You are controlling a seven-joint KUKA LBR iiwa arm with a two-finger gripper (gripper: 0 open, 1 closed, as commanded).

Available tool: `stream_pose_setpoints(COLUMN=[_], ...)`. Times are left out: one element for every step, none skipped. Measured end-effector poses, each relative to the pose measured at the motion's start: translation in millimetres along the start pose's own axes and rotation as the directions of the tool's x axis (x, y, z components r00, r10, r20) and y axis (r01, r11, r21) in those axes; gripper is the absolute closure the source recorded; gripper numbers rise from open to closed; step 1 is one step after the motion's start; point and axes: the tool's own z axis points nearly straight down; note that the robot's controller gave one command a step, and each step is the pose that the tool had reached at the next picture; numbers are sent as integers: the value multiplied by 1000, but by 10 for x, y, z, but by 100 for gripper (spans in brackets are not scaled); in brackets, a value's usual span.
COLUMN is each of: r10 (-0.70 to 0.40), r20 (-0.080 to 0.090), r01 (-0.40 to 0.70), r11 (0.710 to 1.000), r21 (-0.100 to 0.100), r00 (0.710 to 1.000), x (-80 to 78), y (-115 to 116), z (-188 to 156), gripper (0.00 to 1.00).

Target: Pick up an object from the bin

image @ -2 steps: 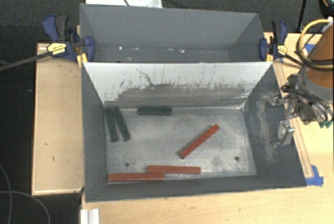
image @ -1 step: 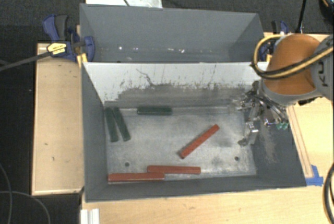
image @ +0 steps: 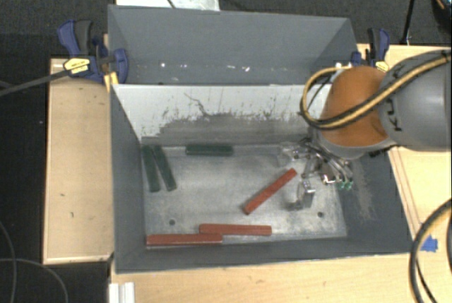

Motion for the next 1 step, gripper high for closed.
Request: stream_pose_setpoints(r10=[0], r20=[5], r01=[0], r11=[1000], r21=[5], r00=[1000], x=[-8], y=[-48], z=[-31], gripper=[100])
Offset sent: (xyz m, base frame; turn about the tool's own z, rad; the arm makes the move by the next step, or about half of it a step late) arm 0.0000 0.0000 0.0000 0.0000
